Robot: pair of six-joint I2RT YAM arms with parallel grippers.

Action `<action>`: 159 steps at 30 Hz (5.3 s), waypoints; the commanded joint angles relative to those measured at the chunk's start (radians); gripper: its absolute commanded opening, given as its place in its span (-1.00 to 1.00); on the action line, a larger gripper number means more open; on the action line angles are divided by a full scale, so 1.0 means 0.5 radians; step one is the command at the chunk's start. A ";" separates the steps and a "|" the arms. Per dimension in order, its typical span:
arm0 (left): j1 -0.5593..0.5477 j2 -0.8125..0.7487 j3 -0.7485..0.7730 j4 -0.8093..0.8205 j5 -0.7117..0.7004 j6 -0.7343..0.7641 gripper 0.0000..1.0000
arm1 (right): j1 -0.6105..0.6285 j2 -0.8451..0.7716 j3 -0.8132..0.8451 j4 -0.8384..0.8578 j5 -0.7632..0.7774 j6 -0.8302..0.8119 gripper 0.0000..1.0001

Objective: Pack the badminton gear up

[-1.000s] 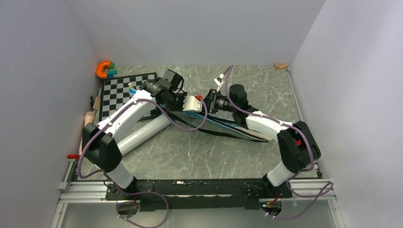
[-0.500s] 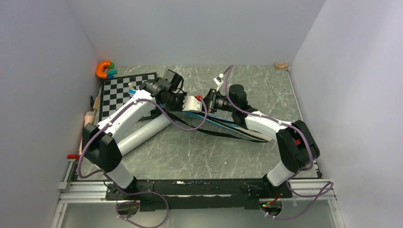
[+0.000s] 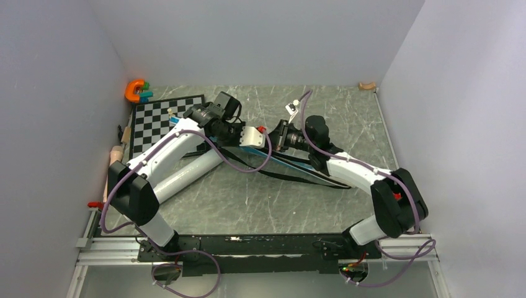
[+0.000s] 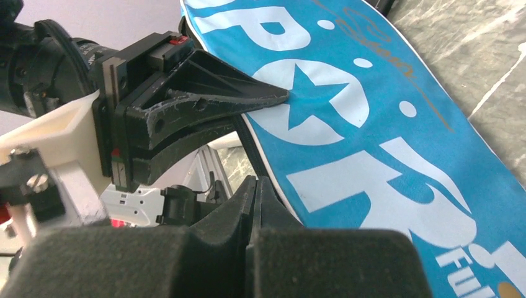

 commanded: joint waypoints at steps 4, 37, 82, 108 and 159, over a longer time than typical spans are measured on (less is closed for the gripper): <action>0.020 -0.067 0.094 0.074 0.018 -0.011 -1.00 | -0.096 -0.295 -0.156 -0.058 0.004 -0.087 -1.00; 0.109 -0.016 0.152 0.060 -0.066 0.052 -1.00 | -0.673 -1.377 -0.396 -1.382 0.194 -0.420 -1.00; 0.184 -0.070 0.465 -0.404 0.178 0.457 -1.00 | 0.285 -1.193 0.072 -1.855 1.116 -1.877 0.99; 0.220 -0.119 0.304 -0.307 0.134 0.458 -1.00 | 0.289 -0.728 0.004 -1.786 1.206 -1.807 -1.00; -0.381 -0.031 0.445 -0.147 0.902 -0.151 0.12 | 0.832 -1.632 0.072 -1.522 1.613 -1.540 -1.00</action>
